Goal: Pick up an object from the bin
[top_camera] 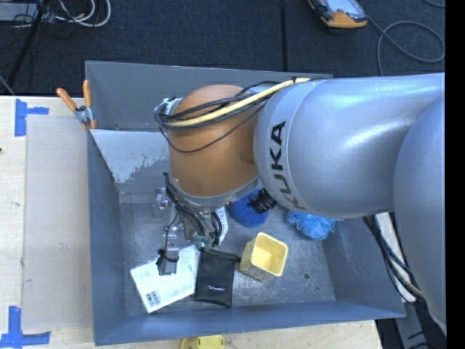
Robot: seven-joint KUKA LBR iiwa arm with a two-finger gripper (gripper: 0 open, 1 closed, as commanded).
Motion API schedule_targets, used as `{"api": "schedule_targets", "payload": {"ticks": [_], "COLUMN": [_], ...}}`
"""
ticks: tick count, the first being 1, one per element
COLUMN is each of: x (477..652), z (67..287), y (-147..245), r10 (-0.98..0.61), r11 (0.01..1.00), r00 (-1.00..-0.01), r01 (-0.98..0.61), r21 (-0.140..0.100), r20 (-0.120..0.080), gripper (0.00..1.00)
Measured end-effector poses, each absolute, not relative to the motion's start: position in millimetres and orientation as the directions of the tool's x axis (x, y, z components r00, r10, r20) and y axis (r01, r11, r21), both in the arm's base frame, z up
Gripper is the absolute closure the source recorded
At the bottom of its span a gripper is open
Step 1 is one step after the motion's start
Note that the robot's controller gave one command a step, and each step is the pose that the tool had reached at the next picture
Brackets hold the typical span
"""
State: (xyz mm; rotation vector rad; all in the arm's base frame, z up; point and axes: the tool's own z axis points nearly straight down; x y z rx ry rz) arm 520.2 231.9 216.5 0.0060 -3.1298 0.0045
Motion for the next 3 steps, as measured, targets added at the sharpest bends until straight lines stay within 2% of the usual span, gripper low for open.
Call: {"api": "schedule_targets", "payload": {"ticks": [1,2,3], "x": [522.1,521.8,523.4], "z": [221.2,172.4,112.0], "y": [230.6,213.8,215.3], "r10": [0.001,-0.058,-0.203], "r11": [1.000,0.998,0.979], "r00": [-1.000,-0.998,-0.979], "r01": [0.001,-0.058,-0.203], "r21": [-0.001,0.001,-0.001], "r20": [0.004,-0.002,0.000], "gripper": [0.00,0.00,0.00]}}
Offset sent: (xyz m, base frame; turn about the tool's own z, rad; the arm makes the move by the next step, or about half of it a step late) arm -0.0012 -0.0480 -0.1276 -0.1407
